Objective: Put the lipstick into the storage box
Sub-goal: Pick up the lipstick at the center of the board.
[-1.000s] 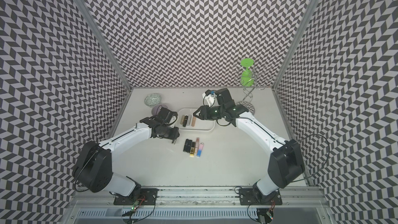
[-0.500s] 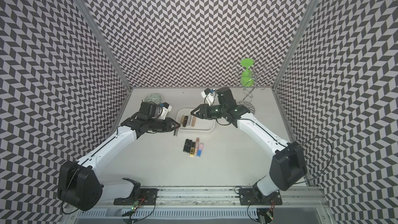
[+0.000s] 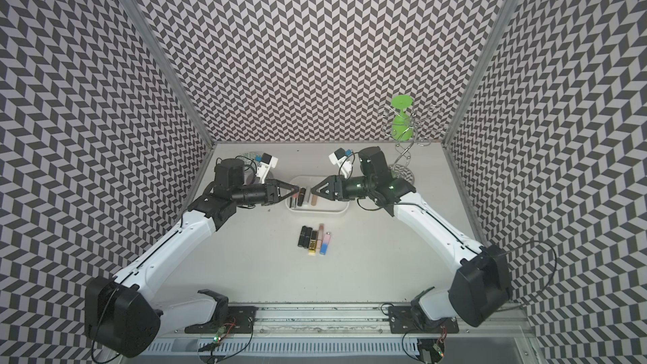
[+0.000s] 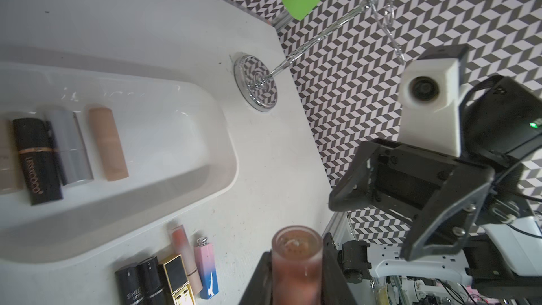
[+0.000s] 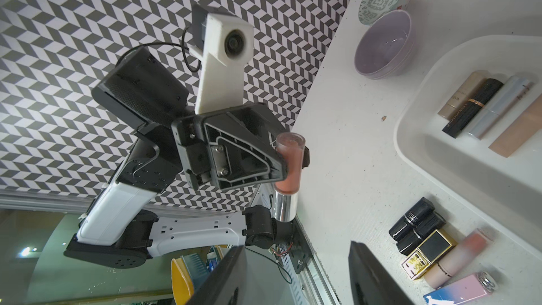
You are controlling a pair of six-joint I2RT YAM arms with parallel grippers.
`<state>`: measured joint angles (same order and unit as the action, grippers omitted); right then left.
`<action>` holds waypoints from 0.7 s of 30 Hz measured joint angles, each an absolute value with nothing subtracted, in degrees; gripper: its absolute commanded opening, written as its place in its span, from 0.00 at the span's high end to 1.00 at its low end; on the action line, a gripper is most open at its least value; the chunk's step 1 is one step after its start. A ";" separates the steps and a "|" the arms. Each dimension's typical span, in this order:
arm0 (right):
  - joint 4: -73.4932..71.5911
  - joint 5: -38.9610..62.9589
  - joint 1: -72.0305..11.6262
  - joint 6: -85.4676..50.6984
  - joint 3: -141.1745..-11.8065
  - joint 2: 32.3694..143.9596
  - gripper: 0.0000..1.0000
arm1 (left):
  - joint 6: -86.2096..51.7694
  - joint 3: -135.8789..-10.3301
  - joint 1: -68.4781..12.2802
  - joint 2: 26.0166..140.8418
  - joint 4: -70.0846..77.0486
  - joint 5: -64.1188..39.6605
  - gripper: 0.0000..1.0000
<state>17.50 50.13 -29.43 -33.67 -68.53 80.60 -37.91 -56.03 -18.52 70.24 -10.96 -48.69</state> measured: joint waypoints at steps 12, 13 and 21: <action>0.34 60.66 -29.63 -44.45 -62.63 77.91 0.31 | -54.00 -53.84 -18.46 70.11 11.94 -56.36 0.80; -0.95 61.19 -29.85 -45.23 -62.63 77.91 0.31 | -55.20 -53.78 -18.57 70.11 13.50 -56.58 0.80; -6.46 62.89 -31.40 -48.51 -63.26 78.04 0.31 | -59.37 -53.80 -20.05 70.11 18.96 -56.95 0.80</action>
